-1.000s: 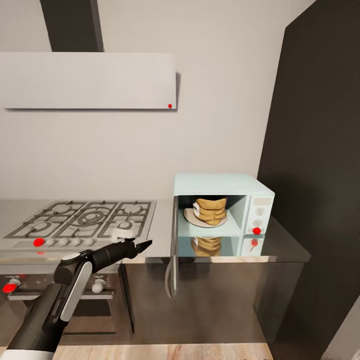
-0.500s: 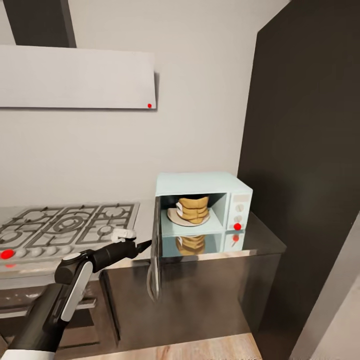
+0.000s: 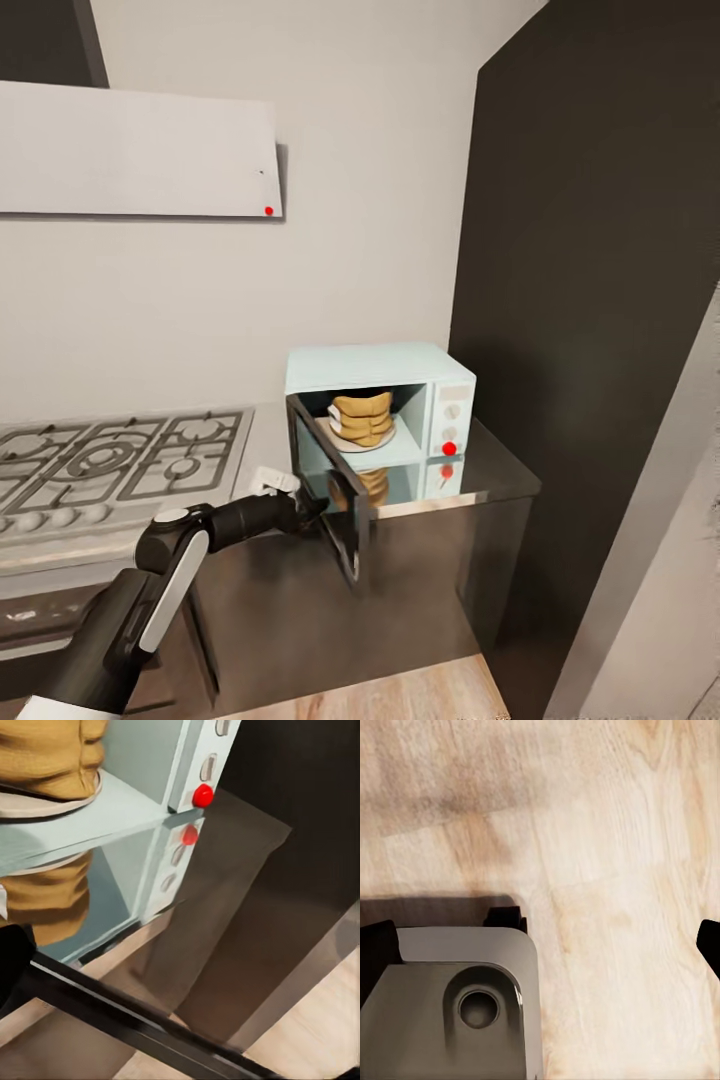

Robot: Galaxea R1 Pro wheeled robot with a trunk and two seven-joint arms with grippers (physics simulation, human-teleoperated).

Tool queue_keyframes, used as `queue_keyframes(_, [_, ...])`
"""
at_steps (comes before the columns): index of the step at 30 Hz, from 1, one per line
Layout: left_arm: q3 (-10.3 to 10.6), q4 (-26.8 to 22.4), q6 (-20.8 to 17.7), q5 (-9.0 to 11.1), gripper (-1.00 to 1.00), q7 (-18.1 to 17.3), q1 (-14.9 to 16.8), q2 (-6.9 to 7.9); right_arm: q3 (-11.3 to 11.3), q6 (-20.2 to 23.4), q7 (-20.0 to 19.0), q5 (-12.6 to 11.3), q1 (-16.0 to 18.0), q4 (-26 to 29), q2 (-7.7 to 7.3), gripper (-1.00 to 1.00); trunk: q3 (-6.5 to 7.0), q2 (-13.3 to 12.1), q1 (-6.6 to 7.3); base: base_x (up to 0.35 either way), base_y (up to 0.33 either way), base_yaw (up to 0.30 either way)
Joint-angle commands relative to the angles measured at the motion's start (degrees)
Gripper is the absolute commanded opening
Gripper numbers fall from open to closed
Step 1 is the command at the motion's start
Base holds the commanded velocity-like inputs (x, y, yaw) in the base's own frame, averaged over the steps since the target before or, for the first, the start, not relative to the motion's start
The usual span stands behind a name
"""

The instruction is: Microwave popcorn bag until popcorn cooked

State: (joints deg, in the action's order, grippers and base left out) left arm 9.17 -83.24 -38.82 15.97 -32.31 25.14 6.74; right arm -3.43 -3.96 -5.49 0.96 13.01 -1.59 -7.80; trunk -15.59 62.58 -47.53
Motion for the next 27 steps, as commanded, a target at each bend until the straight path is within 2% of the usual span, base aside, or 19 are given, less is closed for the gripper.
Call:
queue_keyframes(1, [0.05,-0.06,-0.47,0.52,1.00,0.12,0.06,0.01,-0.35,-0.32,-0.22,0.09,0.08,-0.17,-0.02,1.00,-0.07,0.05,0.00,0.000,0.000,-0.130])
queue_keyframes(7, [0.05,-0.15,-0.51,0.47,1.00,0.72,0.04,-0.11,-0.35,-0.30,-0.22,0.09,0.08,-0.17,-0.02,1.00,-0.07,0.05,0.00,0.000,0.000,-0.122])
queue_keyframes(15, [-0.08,-0.26,-0.61,0.47,1.00,1.09,0.02,-0.22,-0.35,-0.34,-0.22,0.09,0.08,-0.17,-0.03,1.00,-0.07,0.05,0.00,0.000,0.000,-0.014])
queue_keyframes(17, [-0.07,-0.26,-0.64,0.48,1.00,3.08,0.00,-0.35,-0.35,-0.27,-0.22,0.09,0.08,-0.17,-0.02,1.00,-0.07,0.05,0.00,0.000,0.000,0.000])
queue_keyframes(19, [-0.01,-0.32,-0.72,0.52,1.00,6.71,0.02,-1.57,-0.35,-0.32,-0.22,0.09,0.08,-0.17,-0.02,1.00,-0.07,0.05,0.00,0.000,0.000,0.000])
queue_keyframes(21, [0.43,-0.34,-0.83,0.49,1.00,8.93,0.00,-3.53,-0.35,-0.33,-0.22,0.09,0.08,-0.17,-0.02,1.00,-0.07,0.05,0.00,0.000,0.000,0.000])
queue_keyframes(23, [1.43,-0.33,-0.83,0.48,1.00,9.77,0.02,-4.61,-0.34,-0.39,-0.22,0.09,0.08,-0.17,-0.02,1.00,-0.07,0.05,0.00,0.000,0.000,0.000])
queue_keyframes(27, [3.04,-0.34,-0.82,0.47,1.00,10.21,0.03,-5.15,-0.35,-0.38,-0.09,0.08,0.08,-0.17,-0.02,1.00,-0.07,0.05,0.00,0.000,0.000,-0.066])
